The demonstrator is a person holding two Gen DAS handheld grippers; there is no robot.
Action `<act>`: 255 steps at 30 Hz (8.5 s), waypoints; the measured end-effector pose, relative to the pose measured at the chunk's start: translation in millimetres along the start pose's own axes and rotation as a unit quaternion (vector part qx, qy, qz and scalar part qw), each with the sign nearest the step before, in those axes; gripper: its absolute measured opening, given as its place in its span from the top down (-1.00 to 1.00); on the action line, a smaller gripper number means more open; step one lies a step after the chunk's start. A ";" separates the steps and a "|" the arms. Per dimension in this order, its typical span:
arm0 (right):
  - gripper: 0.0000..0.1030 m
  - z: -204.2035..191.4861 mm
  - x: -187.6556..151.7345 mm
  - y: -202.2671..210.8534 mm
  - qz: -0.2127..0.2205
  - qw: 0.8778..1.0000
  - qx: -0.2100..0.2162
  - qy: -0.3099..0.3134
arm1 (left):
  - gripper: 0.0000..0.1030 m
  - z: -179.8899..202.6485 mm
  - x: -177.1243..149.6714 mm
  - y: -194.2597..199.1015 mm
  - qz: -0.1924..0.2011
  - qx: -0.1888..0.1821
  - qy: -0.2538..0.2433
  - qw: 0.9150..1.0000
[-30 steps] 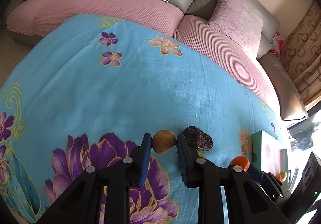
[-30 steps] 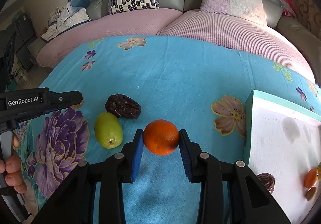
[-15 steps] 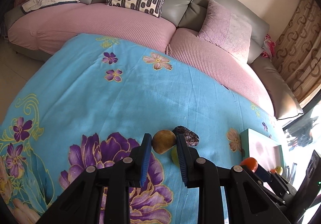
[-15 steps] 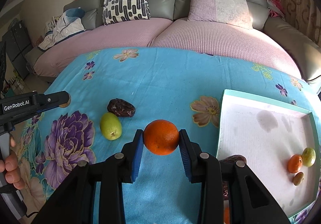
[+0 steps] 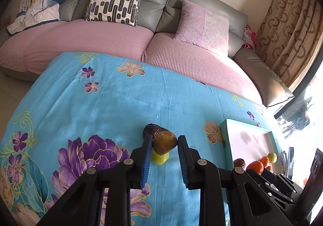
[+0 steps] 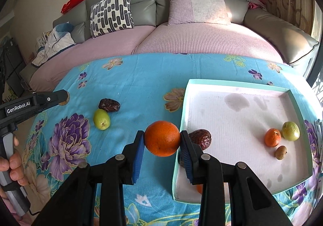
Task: Organize fruits
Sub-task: 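Carry the mandarin over the tray with the right gripper while the left gripper carries the tan fruit, then lower and release the mandarin in the tray with the right gripper while the left gripper releases the tan fruit, then withdraw both open grippers from the tray toward the green fruit and date, then grasp the small green fruit with the right gripper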
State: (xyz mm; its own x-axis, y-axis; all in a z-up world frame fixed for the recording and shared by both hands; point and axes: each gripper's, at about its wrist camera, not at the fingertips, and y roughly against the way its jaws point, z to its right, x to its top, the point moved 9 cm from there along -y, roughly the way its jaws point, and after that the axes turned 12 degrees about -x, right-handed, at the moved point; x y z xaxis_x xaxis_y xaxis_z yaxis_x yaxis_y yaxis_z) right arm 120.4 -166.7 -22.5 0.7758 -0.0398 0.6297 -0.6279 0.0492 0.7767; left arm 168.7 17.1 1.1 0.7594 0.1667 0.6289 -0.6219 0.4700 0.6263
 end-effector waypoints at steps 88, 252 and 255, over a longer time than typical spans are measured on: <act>0.27 192.6 -22.6 -48.0 -0.106 0.978 -0.094 -0.155 | 0.45 173.0 -75.9 -187.1 -0.173 -0.006 -0.173 0.970; 0.19 -115.8 11.4 -81.5 -0.020 0.989 0.074 0.123 | -0.64 -99.1 3.3 -68.8 -0.030 0.045 0.092 0.994; 0.19 -101.1 17.0 -78.8 -0.016 0.992 0.067 0.109 | -0.63 -89.0 3.2 -77.1 -0.033 0.031 0.083 0.996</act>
State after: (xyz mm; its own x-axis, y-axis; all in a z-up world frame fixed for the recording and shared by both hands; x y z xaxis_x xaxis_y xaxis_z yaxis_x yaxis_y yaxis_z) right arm 189.3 -70.4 -74.4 0.7815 0.1783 0.5979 -0.5938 -0.0814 0.8005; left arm 236.1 58.6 -86.1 0.8169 0.2802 0.5041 -0.5763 0.4303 0.6948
